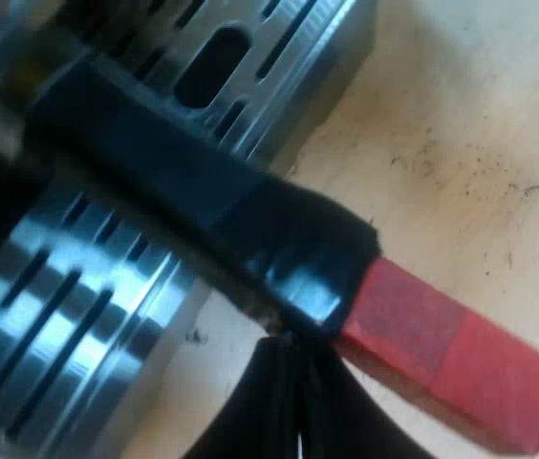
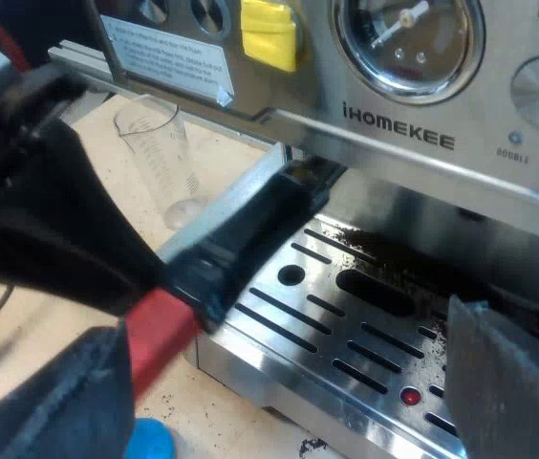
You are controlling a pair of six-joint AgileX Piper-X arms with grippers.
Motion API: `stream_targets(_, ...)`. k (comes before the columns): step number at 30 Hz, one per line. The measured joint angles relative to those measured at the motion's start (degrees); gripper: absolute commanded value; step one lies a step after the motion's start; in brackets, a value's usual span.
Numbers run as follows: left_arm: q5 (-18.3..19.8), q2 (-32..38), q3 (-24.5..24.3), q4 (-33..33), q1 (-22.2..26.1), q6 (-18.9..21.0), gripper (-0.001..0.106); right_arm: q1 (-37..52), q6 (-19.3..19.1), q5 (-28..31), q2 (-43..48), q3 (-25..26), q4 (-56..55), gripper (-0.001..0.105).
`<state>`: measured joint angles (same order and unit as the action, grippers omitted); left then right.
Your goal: Put the handle in the coffee machine
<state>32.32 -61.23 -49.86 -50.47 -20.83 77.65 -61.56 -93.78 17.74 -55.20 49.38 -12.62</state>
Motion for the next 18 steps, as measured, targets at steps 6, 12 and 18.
stream_targets(6, -0.72, 0.00, 0.43, 1.77, -1.01, 0.00, 0.000, 0.00, 0.00, 0.00, 0.07, 0.00, -0.67, 0.070)
stream_targets(12, 2.05, 0.53, 0.57, 1.27, 2.02, 0.10, 0.000, 0.00, 0.00, 0.00, 0.14, 0.33, -3.22, 0.070)
stream_targets(18, 3.11, 7.56, 0.25, 0.55, 9.22, 0.10, 0.000, 0.00, 0.00, -0.80, 0.14, 3.03, -8.35, 0.070)
